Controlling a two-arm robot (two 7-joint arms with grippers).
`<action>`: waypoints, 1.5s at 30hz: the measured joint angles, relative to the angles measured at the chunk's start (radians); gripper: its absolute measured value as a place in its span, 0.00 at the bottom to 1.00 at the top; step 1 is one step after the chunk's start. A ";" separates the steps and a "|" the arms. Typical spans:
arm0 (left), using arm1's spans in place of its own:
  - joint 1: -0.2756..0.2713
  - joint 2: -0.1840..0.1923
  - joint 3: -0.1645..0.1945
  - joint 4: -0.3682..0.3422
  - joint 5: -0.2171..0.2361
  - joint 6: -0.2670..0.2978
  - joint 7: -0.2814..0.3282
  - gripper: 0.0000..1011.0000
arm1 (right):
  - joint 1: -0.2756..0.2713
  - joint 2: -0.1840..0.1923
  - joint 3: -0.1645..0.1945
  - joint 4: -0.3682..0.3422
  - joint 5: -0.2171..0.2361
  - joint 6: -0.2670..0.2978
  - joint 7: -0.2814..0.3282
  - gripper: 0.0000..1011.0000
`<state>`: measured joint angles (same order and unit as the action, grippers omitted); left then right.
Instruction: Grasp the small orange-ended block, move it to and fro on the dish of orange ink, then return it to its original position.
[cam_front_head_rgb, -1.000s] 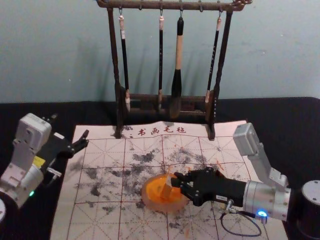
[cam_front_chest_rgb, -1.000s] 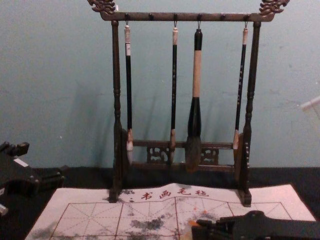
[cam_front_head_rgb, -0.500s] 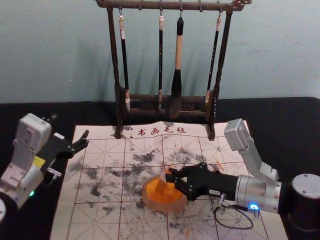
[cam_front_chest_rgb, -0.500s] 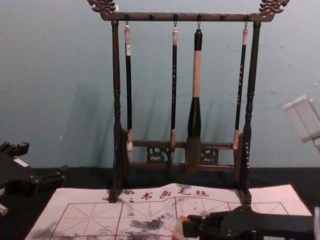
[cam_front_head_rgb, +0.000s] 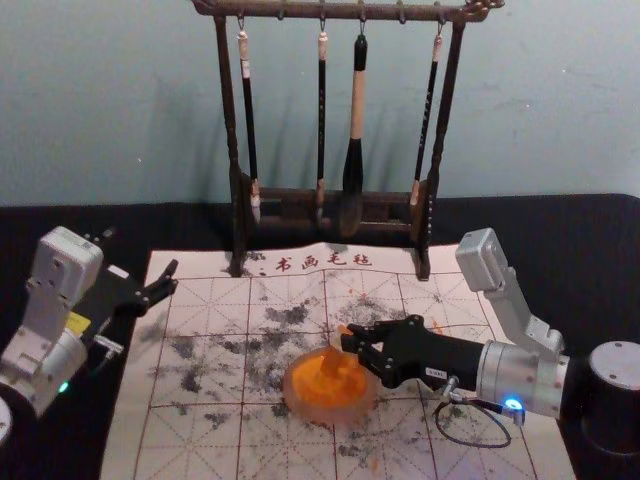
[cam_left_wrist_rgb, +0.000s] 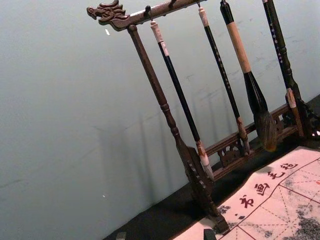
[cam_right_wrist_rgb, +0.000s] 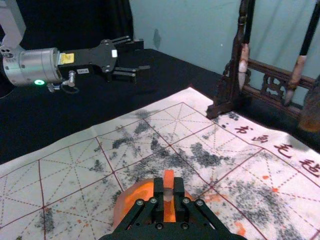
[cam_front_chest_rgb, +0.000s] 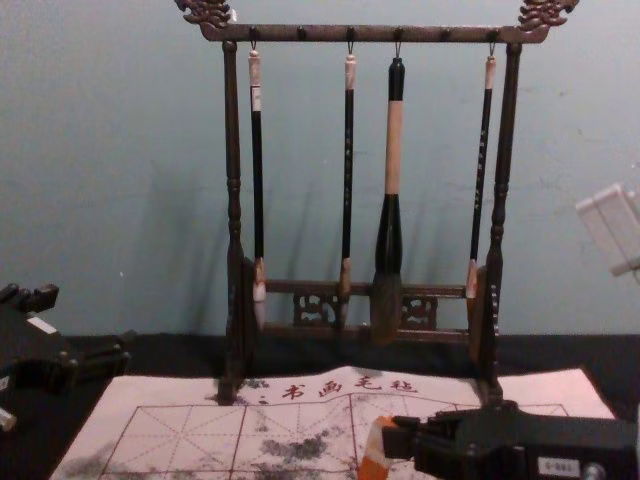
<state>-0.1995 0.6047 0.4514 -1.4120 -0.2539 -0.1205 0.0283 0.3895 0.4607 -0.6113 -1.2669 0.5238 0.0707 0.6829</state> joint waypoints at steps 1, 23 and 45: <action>0.000 0.000 0.000 0.000 0.000 0.000 0.000 0.99 | -0.001 0.001 0.002 -0.001 0.000 0.001 -0.002 0.08; 0.000 0.000 0.000 0.000 0.000 0.000 0.000 0.99 | -0.071 0.053 0.035 -0.091 0.023 0.020 -0.028 0.08; 0.000 0.000 0.000 0.000 0.000 0.000 0.000 0.99 | -0.059 0.040 0.002 -0.087 0.026 0.018 0.002 0.08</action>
<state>-0.1995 0.6047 0.4514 -1.4120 -0.2539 -0.1205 0.0283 0.3302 0.5003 -0.6096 -1.3542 0.5494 0.0891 0.6850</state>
